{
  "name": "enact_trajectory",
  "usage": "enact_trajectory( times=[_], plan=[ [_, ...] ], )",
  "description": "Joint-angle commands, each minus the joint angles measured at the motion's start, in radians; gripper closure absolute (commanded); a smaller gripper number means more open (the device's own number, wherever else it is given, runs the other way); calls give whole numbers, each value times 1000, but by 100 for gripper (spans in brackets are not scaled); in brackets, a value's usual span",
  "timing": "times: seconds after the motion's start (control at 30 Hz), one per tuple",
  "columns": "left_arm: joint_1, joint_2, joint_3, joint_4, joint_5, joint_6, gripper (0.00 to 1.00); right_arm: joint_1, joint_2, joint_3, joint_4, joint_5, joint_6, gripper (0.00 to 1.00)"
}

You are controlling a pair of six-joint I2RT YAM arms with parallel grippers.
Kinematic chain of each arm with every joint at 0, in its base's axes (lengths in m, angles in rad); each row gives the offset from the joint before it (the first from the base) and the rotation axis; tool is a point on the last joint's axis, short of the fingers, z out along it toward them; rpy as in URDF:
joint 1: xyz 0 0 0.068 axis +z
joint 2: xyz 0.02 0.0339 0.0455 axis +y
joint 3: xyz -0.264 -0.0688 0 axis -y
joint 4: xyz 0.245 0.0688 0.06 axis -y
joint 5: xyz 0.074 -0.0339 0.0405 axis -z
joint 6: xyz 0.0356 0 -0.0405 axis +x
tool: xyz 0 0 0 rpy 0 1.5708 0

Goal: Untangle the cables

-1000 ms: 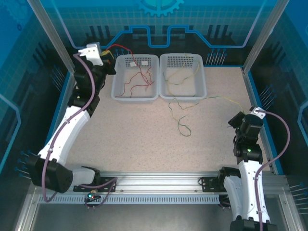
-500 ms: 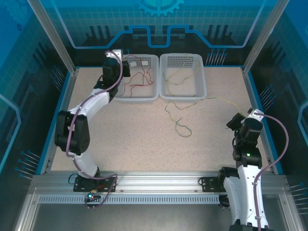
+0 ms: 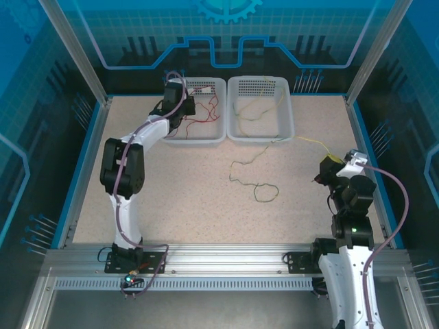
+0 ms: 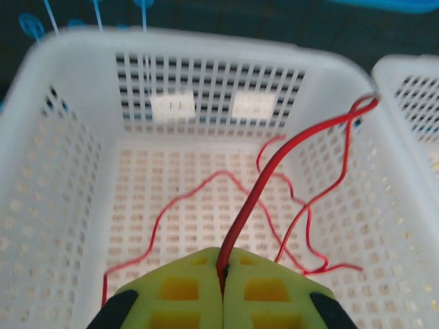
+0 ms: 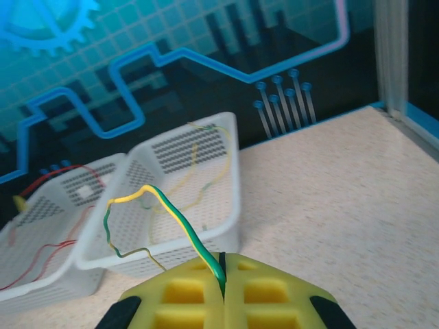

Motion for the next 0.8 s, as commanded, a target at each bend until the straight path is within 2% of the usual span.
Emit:
enact_trajectory(
  times=[0.0, 0.07, 0.13, 0.33, 0.47, 0.53, 0.77],
  plan=[
    [-6, 63, 83, -146, 19, -42, 96, 35, -11, 23, 99, -94, -18, 100],
    [-6, 87, 113, -173, 12, -48, 88, 52, -8, 44, 99, -87, -20, 100],
    [-5, 105, 145, -201, 8, -53, 68, 67, -4, 69, 99, -72, -17, 100],
    [-7, 53, 143, -208, 45, -59, 36, 80, 75, 176, 99, -6, 11, 100],
    [-10, -42, 74, -169, 48, -65, 32, 82, 157, 253, 117, 10, 42, 100],
    [-12, -101, 37, -158, 54, -60, 24, 81, 189, 288, 136, 21, 56, 100],
    [-19, -292, -104, -127, 77, -75, 21, 84, 301, 419, 146, 98, 74, 100]
  ],
)
